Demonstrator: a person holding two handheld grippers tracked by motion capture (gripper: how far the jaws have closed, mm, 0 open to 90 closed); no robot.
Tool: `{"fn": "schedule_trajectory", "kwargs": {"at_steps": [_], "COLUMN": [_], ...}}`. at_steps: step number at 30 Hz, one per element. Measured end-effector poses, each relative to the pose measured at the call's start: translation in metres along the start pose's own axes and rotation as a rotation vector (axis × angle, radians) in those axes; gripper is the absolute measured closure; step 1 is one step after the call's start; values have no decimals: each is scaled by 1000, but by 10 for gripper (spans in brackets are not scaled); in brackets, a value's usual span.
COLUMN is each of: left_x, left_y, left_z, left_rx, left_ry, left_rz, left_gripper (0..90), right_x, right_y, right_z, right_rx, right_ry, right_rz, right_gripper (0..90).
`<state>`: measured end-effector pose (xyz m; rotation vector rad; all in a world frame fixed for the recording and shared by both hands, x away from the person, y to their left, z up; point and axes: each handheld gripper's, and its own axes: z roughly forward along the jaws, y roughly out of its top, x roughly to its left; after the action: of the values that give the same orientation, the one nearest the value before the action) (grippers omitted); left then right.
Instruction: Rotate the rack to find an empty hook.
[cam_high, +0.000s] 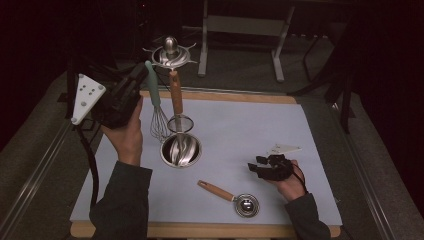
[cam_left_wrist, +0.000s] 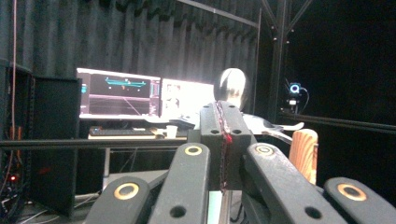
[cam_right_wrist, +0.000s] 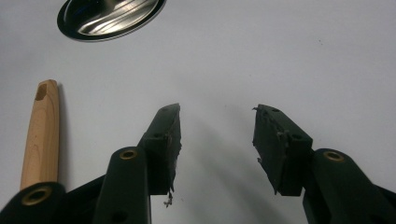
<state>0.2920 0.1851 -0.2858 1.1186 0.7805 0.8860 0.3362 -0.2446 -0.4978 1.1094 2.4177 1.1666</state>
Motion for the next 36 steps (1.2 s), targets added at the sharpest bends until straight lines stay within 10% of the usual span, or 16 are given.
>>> {"fn": "schedule_trajectory", "kwargs": {"at_steps": [36], "left_x": [25], "left_y": [3], "left_z": [18], "left_rx": [47], "left_ry": [49], "left_rz": [-21], "left_gripper": [900], "right_x": [-2], "right_y": [-2], "right_z": [1], "right_rx": [13], "right_ry": [-19], "right_rz": [-7], "right_gripper": [513]}}
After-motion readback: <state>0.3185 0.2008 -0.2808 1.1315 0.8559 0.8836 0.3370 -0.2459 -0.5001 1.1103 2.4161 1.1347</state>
